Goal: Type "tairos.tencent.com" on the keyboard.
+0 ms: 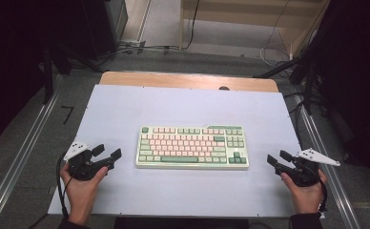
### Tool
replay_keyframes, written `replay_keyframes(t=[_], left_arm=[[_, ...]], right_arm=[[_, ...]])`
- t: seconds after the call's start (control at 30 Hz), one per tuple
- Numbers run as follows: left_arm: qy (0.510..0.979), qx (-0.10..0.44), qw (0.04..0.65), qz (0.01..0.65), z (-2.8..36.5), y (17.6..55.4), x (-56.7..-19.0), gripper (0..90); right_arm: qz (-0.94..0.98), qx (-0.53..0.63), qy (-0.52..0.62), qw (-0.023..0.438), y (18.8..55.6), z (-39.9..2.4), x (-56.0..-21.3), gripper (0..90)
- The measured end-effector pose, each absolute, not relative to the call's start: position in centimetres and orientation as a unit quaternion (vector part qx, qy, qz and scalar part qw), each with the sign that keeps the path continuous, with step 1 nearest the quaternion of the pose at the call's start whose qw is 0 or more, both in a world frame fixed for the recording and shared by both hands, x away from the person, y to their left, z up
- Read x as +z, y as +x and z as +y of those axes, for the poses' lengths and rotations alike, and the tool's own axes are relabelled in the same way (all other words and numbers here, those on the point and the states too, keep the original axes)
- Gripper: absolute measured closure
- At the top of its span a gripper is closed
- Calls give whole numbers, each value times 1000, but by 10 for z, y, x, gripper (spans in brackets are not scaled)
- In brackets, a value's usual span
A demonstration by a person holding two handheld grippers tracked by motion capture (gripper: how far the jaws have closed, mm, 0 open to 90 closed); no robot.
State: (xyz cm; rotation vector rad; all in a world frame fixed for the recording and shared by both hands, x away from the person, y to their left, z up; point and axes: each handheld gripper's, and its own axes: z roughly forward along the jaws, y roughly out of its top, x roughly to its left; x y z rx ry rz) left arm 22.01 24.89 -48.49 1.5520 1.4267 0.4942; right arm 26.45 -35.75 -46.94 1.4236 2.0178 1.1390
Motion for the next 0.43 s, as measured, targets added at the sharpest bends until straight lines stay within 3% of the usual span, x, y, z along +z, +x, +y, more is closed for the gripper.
replay_keyframes(t=[0.23,0.43], left_arm=[[630,205,459,592,255,216,-487,265],[629,208,444,603,261,216,-492,259]], right_arm=[[711,395,537,226,257,-372,-471,274],[694,390,556,238,253,-381,-470,267]])
